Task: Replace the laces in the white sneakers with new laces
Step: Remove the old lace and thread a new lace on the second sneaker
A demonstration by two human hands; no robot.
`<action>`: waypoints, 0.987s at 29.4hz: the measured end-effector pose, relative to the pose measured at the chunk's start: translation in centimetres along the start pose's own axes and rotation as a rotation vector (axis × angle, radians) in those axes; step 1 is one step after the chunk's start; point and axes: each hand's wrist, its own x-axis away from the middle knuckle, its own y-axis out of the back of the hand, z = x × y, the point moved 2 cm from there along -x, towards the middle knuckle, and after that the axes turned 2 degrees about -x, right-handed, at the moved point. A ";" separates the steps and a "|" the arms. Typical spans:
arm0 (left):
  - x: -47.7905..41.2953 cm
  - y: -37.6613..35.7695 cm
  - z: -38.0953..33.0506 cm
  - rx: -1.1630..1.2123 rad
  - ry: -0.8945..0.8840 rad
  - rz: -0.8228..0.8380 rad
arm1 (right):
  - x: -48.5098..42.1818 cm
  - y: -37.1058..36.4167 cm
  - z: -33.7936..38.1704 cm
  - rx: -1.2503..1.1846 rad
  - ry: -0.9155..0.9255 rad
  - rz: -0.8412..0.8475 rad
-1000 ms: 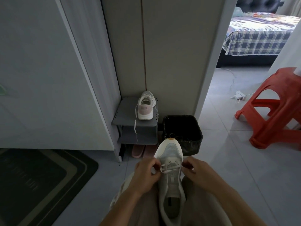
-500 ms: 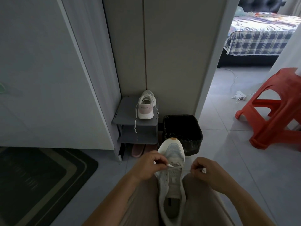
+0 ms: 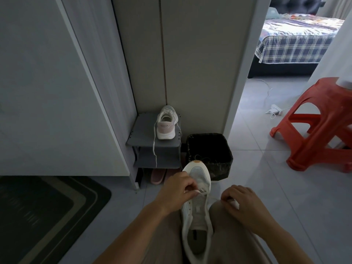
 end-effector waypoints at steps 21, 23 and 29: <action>-0.4 -0.4 -0.3 -0.036 0.132 0.102 | -1.1 -1.0 0.8 -0.336 -0.243 0.116; -0.6 -0.4 -0.5 -0.067 0.149 0.129 | -1.3 -0.4 0.6 -0.415 -0.310 0.197; 0.1 1.1 1.3 0.183 0.220 -0.061 | -1.6 -0.1 0.6 -0.416 -0.319 0.231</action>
